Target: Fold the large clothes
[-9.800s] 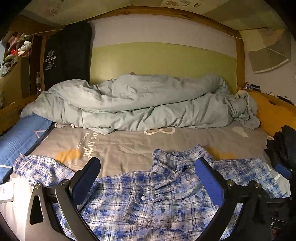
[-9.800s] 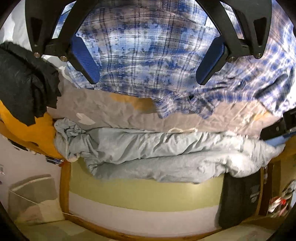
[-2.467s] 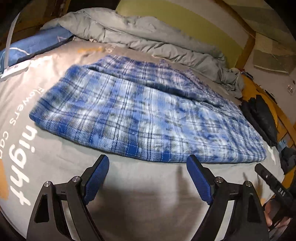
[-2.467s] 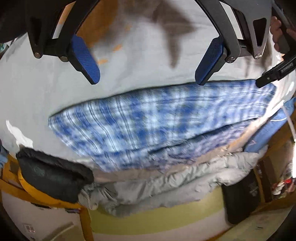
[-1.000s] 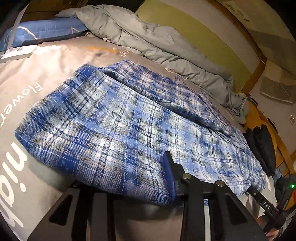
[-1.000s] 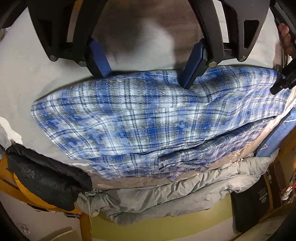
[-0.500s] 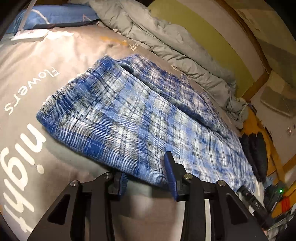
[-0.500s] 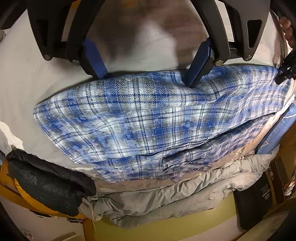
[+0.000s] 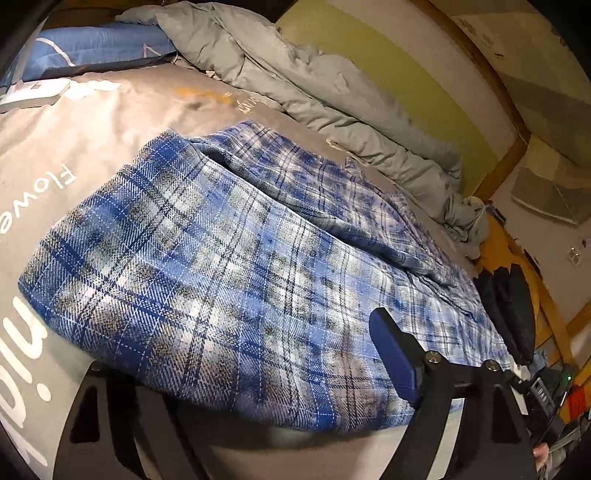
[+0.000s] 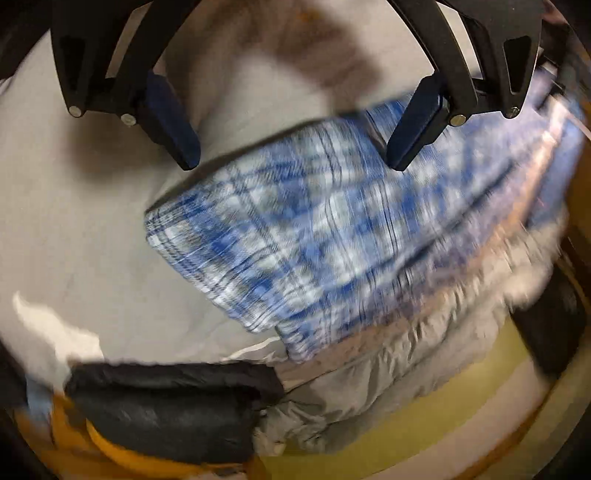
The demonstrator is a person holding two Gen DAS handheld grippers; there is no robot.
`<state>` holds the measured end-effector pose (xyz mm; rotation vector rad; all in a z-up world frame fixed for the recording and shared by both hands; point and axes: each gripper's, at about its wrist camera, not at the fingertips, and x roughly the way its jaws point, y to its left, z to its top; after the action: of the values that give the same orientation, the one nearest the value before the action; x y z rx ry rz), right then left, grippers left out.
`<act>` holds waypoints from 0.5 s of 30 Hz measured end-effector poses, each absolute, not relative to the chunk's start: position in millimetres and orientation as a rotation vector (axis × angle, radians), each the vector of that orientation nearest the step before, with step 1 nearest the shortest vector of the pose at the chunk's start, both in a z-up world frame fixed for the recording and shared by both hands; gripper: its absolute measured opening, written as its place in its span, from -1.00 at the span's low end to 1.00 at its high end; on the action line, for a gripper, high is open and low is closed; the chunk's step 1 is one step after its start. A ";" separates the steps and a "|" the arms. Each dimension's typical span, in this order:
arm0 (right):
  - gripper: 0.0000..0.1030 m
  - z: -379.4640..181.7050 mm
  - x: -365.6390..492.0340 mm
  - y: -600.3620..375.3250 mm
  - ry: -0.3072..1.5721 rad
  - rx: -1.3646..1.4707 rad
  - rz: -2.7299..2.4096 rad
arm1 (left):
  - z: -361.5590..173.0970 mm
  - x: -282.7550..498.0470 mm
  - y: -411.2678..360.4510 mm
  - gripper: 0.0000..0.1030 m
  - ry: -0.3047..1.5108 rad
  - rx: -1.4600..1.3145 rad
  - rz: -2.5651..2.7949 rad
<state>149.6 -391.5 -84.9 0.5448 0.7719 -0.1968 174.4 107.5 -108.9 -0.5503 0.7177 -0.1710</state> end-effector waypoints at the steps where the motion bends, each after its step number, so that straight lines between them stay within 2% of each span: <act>1: 0.97 -83.9 147.5 -397.5 0.761 0.599 -0.175 | -108.5 172.6 108.3 0.64 0.720 -0.558 -0.173; 4: 0.97 -84.1 142.8 -404.3 0.743 0.693 -0.092 | -106.2 158.3 109.6 0.63 0.723 -0.553 -0.179; 9: 0.97 -83.9 148.5 -386.2 0.764 0.604 -0.081 | -106.3 159.8 115.4 0.63 0.719 -0.576 -0.158; 13: 0.97 -85.9 153.9 -383.2 0.770 0.657 -0.024 | -109.7 174.2 113.2 0.61 0.700 -0.520 -0.123; 15: 0.86 -86.0 155.2 -382.4 0.772 0.633 -0.034 | -109.7 175.5 110.3 0.53 0.696 -0.493 -0.104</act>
<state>155.2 -382.4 -86.0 0.6327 0.7716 -0.0338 175.5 110.3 -109.7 -0.4929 0.6960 -0.1041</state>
